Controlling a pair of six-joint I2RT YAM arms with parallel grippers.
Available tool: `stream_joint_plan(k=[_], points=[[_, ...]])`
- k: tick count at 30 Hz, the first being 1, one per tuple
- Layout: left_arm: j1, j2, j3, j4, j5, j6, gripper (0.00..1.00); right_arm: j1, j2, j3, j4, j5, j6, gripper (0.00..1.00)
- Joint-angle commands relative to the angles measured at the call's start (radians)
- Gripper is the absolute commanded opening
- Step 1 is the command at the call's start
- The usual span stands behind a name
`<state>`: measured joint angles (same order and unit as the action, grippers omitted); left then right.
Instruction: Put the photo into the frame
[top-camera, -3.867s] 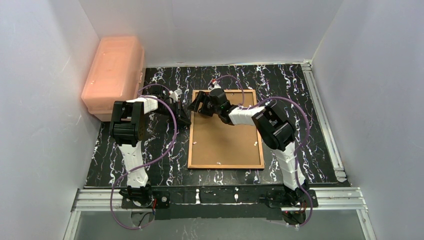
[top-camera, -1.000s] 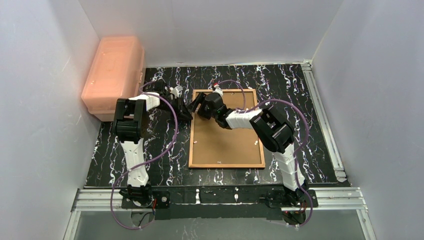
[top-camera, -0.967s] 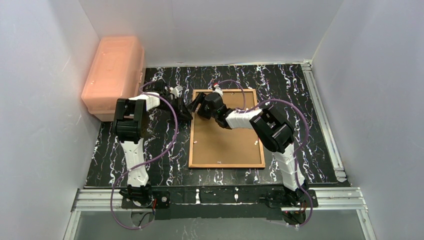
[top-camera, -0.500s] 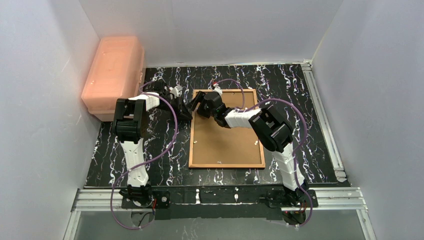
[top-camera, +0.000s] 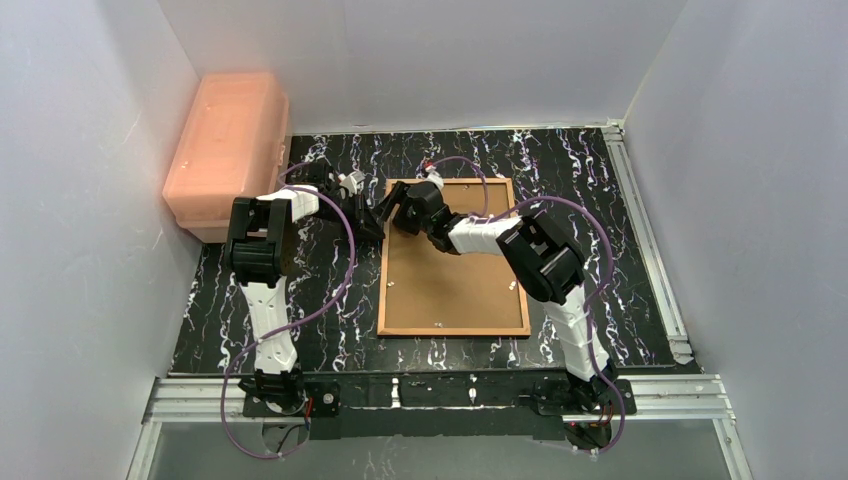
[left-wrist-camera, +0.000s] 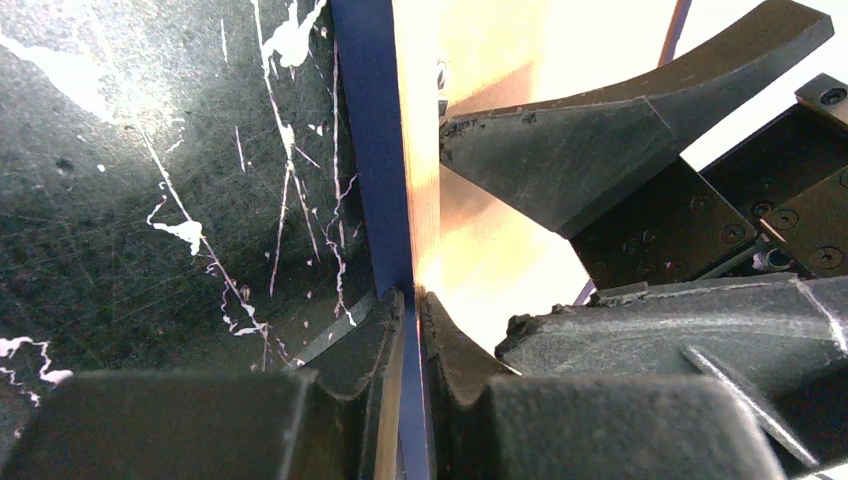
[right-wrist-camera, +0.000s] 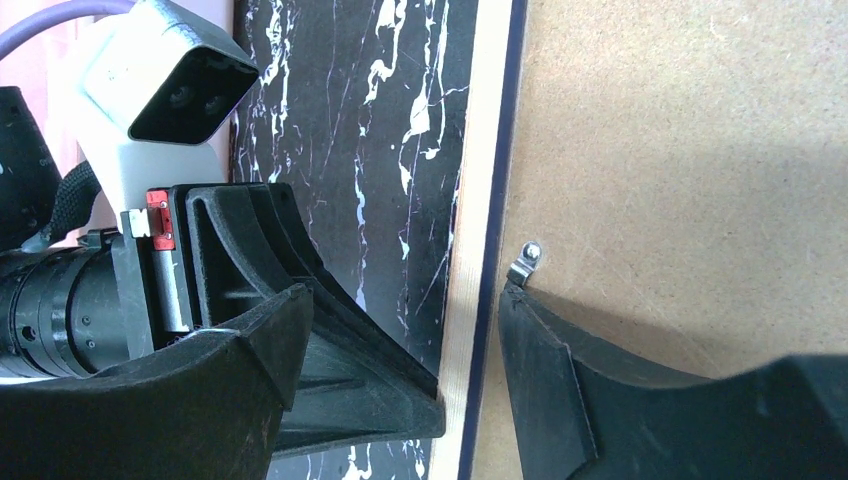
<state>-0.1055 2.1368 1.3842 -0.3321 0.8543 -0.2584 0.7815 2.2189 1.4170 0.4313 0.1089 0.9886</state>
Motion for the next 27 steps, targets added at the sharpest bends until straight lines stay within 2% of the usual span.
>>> stream_joint_plan(k=[1, 14, 22, 27], points=[[-0.019, -0.006, -0.036, -0.005, -0.054, 0.038, 0.08, -0.002, 0.039, 0.037, -0.055, 0.021, -0.016, 0.77], [-0.023, -0.018, -0.046, -0.006, -0.048, 0.041, 0.08, 0.009, 0.052, 0.068, -0.063, 0.029, -0.033, 0.76], [-0.022, -0.03, -0.05, -0.014, -0.051, 0.047, 0.08, -0.008, -0.136, -0.065, -0.027, -0.037, -0.052, 0.78], [-0.02, -0.052, -0.051, -0.027, -0.044, 0.051, 0.08, -0.047, -0.278, -0.115, -0.084, -0.046, -0.132, 0.82]])
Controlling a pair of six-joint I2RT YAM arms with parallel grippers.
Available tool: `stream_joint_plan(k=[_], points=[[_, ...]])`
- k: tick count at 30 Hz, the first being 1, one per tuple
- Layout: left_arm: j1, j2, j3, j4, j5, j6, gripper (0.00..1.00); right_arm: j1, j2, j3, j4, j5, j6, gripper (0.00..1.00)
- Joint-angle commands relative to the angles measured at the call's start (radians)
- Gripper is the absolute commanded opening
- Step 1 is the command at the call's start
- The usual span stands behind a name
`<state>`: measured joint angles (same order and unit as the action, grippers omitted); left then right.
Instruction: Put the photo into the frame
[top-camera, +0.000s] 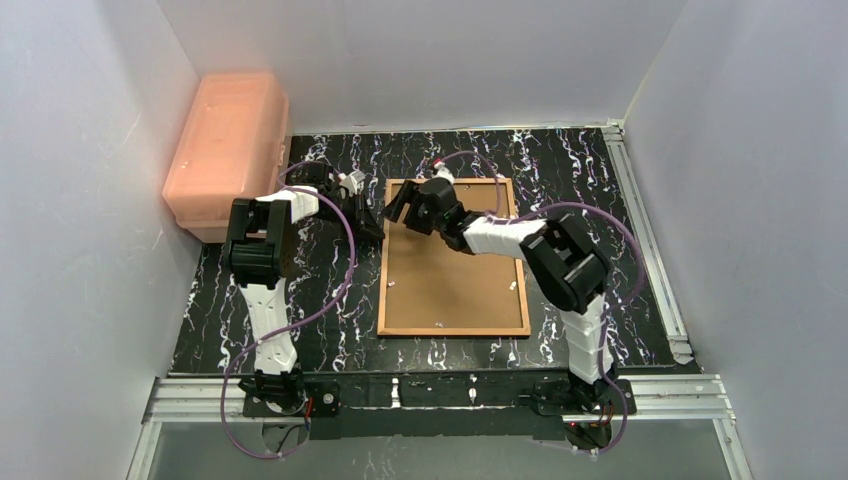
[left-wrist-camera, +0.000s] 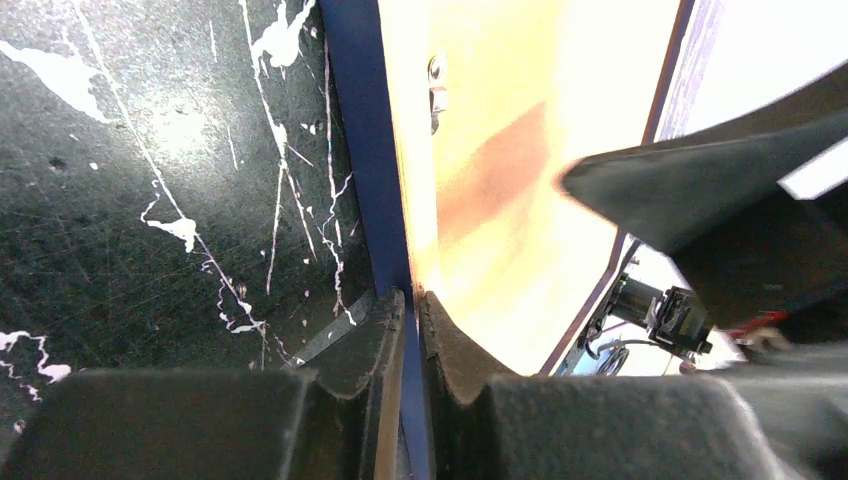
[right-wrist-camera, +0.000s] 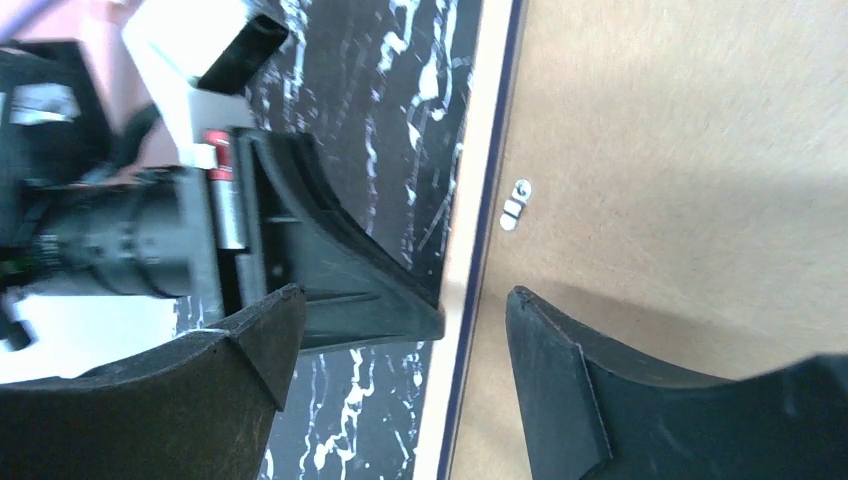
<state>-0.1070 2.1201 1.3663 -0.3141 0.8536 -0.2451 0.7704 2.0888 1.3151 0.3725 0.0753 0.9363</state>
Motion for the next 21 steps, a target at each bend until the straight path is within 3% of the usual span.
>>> stream_joint_plan(k=[1, 15, 21], points=[[-0.017, -0.038, -0.033, -0.049, -0.042, 0.039, 0.08, -0.043, -0.167, -0.02, -0.045, -0.012, -0.102, 0.82], [-0.017, -0.077, -0.055, -0.081, 0.007, 0.061, 0.08, -0.249, -0.393, -0.211, -0.303, 0.122, -0.325, 0.9], [-0.017, -0.086, -0.047, -0.093, 0.032, 0.07, 0.14, -0.36, -0.426, -0.267, -0.349, 0.128, -0.364, 0.92]])
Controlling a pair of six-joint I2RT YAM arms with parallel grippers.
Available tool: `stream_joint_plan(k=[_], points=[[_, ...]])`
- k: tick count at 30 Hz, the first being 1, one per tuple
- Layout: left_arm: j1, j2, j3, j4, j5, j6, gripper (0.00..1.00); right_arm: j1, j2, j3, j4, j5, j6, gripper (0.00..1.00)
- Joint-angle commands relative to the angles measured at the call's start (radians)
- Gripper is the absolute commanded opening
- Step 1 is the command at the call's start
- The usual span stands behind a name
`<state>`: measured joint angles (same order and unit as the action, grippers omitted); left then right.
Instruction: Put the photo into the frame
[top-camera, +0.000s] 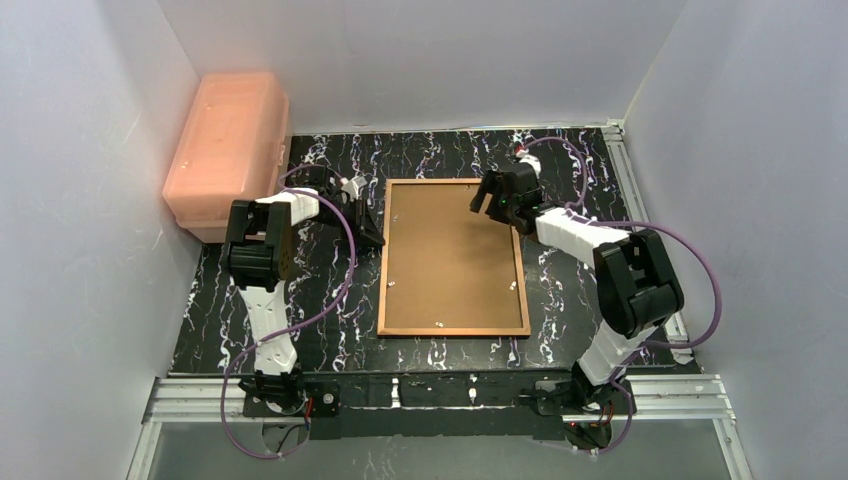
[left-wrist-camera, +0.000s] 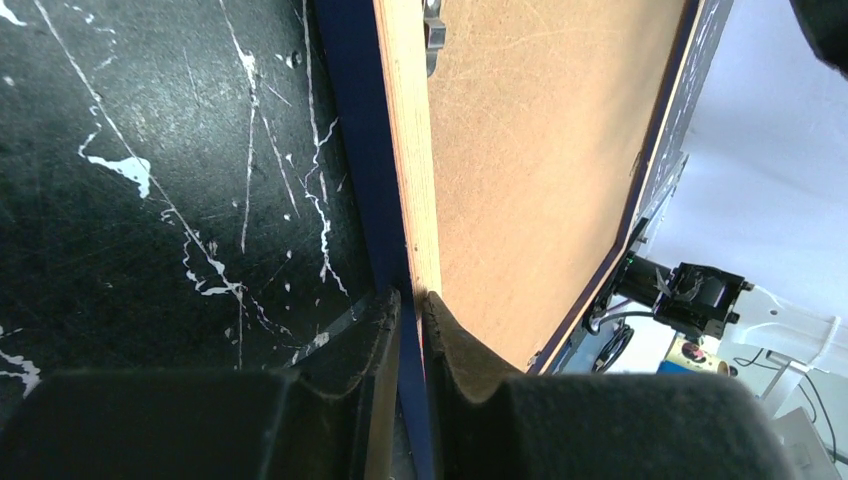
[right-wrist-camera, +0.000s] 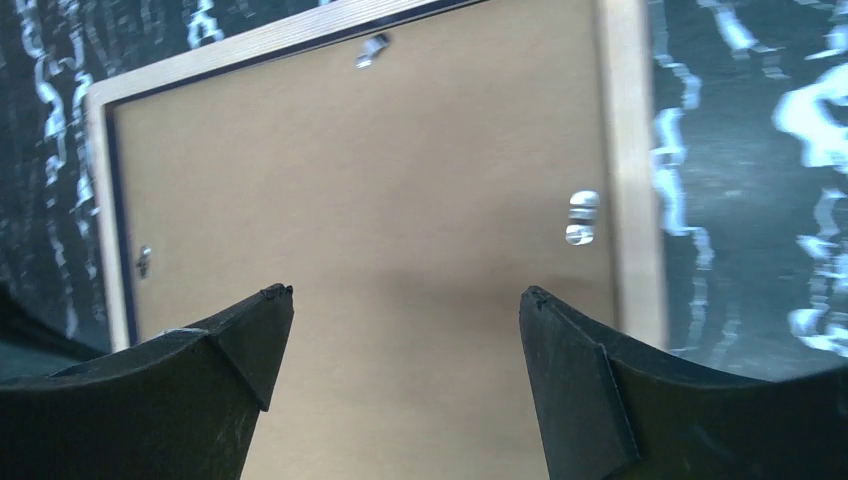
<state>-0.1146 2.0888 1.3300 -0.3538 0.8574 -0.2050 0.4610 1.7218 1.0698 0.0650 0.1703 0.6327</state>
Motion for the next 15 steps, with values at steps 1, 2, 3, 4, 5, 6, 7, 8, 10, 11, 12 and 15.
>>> stream_joint_plan(k=[1, 2, 3, 4, 5, 6, 7, 8, 10, 11, 12, 15], points=[[-0.01, -0.055, -0.008, -0.063, 0.035, 0.035, 0.14, -0.065, -0.059, -0.024, -0.043, 0.028, -0.063, 0.92], [-0.01, -0.058, -0.007, -0.071, 0.044, 0.042, 0.15, -0.076, -0.056, -0.023, -0.045, 0.018, -0.066, 0.92], [-0.01, -0.065, -0.004, -0.081, 0.052, 0.05, 0.16, -0.087, -0.053, -0.018, -0.055, 0.013, -0.07, 0.92], [-0.008, -0.071, 0.006, -0.103, 0.051, 0.064, 0.16, -0.095, -0.047, -0.007, -0.061, 0.013, -0.078, 0.92], [-0.006, -0.076, 0.032, -0.125, 0.041, 0.089, 0.17, -0.101, -0.039, 0.012, -0.063, 0.015, -0.092, 0.93], [0.0, -0.085, 0.049, -0.133, 0.03, 0.096, 0.19, -0.106, -0.027, 0.026, -0.088, 0.021, -0.102, 0.93], [0.005, -0.088, 0.066, -0.129, 0.024, 0.093, 0.21, -0.112, -0.01, 0.057, -0.105, 0.029, -0.112, 0.94], [0.006, -0.083, 0.089, -0.131, 0.02, 0.089, 0.23, -0.118, 0.008, 0.073, -0.111, 0.031, -0.123, 0.94], [0.007, -0.047, 0.147, -0.15, 0.012, 0.083, 0.25, -0.128, 0.044, 0.108, -0.116, 0.043, -0.134, 0.94], [0.006, -0.021, 0.176, -0.153, 0.009, 0.075, 0.25, -0.132, 0.06, 0.124, -0.112, 0.049, -0.141, 0.94], [0.007, 0.004, 0.208, -0.159, 0.003, 0.068, 0.25, -0.133, 0.077, 0.138, -0.103, 0.049, -0.146, 0.94], [0.006, 0.068, 0.266, -0.155, -0.013, 0.048, 0.24, -0.137, 0.138, 0.199, -0.109, 0.028, -0.152, 0.93]])
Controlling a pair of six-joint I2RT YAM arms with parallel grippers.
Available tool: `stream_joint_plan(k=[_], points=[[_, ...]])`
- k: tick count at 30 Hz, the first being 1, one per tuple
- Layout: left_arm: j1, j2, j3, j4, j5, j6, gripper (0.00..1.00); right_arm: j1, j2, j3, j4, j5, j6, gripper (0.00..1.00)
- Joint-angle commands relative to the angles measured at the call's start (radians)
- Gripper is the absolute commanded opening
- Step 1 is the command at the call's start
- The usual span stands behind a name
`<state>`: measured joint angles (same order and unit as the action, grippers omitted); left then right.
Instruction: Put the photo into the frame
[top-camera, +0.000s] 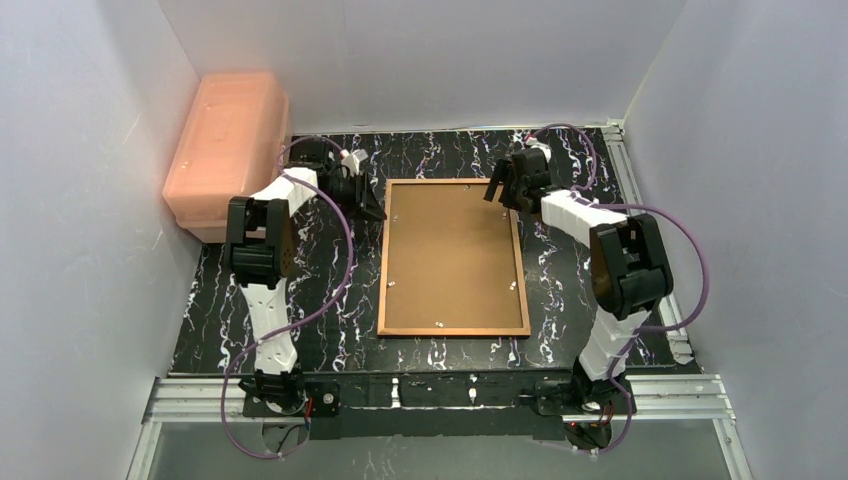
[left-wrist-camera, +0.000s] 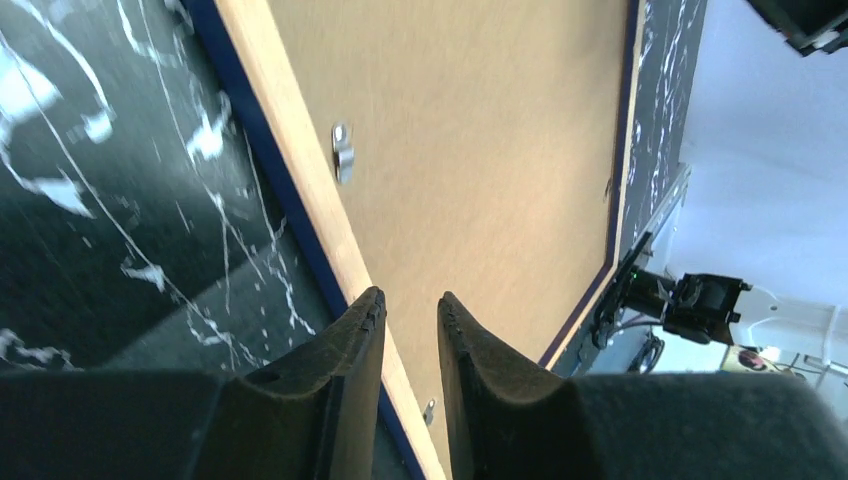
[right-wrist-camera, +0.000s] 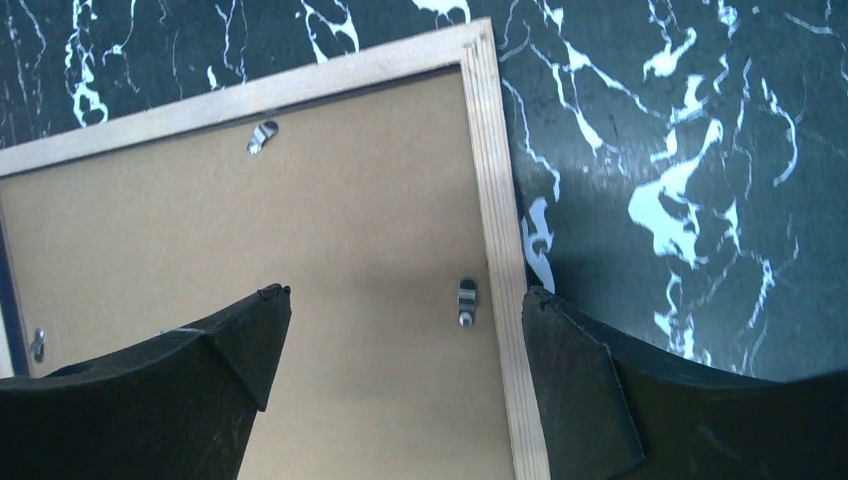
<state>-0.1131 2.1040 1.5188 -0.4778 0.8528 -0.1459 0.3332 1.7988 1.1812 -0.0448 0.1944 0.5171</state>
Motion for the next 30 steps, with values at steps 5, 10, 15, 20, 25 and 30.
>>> stream_joint_plan(k=[5, 10, 15, 20, 25, 30], points=[[0.001, 0.121, 0.094, -0.027, -0.022, -0.023, 0.19, -0.02, 0.144, 0.154, -0.007, -0.033, -0.032, 0.93], [-0.01, 0.104, 0.031, -0.005, -0.006, -0.021, 0.16, -0.032, 0.199, 0.188, 0.003, -0.083, -0.016, 0.93], [-0.028, 0.074, -0.045, -0.006, 0.011, 0.009, 0.13, -0.041, 0.232, 0.2, 0.036, -0.158, 0.008, 0.93], [-0.056, 0.036, -0.115, -0.037, 0.018, 0.059, 0.12, -0.045, 0.279, 0.244, 0.025, -0.247, 0.02, 0.93], [-0.069, -0.019, -0.175, -0.092, 0.003, 0.126, 0.11, -0.06, 0.24, 0.225, 0.036, -0.248, 0.019, 0.93], [-0.065, -0.086, -0.13, -0.287, -0.005, 0.288, 0.13, -0.113, 0.158, 0.19, 0.061, -0.26, 0.013, 0.94]])
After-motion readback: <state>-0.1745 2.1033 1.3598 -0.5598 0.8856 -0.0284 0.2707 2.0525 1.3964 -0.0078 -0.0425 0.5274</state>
